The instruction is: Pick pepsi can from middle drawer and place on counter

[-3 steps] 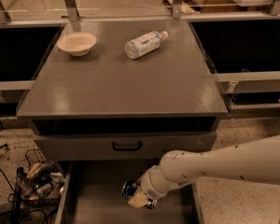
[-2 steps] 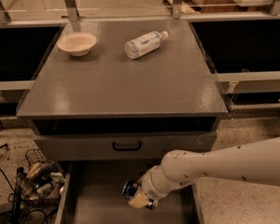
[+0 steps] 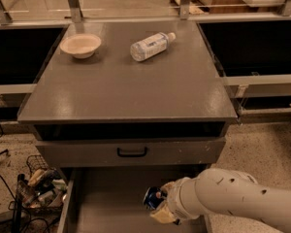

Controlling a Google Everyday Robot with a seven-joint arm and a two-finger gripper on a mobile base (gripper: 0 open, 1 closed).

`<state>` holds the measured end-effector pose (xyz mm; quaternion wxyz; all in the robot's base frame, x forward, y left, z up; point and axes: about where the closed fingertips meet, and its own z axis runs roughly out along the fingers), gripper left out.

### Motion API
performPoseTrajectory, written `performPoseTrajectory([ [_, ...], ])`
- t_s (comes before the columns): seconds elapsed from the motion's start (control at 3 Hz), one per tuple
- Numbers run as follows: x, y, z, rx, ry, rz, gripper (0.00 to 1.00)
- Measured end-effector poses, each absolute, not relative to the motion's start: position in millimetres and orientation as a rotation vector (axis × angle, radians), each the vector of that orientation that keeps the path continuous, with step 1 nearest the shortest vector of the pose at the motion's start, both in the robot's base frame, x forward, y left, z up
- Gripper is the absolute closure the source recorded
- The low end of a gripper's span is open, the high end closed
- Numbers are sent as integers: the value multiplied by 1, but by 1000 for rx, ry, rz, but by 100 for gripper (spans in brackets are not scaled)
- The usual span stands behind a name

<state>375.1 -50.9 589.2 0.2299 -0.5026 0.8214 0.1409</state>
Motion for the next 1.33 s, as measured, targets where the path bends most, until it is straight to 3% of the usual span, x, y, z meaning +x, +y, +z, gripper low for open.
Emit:
performPoseTrajectory([
  [0.67, 389, -63, 607, -1330, 2258, 329, 100],
  [1.33, 416, -97, 715, -1228, 2176, 54, 100],
])
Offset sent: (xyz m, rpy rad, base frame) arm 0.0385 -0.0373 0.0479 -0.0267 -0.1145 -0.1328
